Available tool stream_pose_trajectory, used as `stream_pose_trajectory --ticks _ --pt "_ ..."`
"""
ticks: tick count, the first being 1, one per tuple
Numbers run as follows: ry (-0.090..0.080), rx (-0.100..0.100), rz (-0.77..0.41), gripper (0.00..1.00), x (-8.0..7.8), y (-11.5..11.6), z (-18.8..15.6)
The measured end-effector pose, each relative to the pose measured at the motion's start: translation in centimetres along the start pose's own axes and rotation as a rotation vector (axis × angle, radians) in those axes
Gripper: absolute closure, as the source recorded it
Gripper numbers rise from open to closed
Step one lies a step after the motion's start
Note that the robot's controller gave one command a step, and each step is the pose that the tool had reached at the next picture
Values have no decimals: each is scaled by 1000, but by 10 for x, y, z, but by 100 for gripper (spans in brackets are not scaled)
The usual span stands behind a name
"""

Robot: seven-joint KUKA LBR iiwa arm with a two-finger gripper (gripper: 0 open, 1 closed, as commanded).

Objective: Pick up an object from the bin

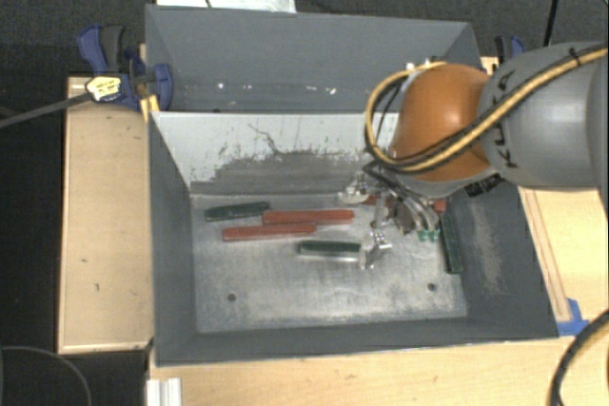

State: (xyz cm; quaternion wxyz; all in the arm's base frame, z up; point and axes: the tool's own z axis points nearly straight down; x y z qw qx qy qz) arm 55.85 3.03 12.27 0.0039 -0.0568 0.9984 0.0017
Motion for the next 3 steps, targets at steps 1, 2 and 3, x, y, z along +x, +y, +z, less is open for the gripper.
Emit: stream_pose_trajectory --ticks 1,2,3 --pt "-4 4 -170 100 -28 3 47" --pt "-4 4 -170 100 -28 3 47" --pt "-4 1 -256 100 -31 70 -156"
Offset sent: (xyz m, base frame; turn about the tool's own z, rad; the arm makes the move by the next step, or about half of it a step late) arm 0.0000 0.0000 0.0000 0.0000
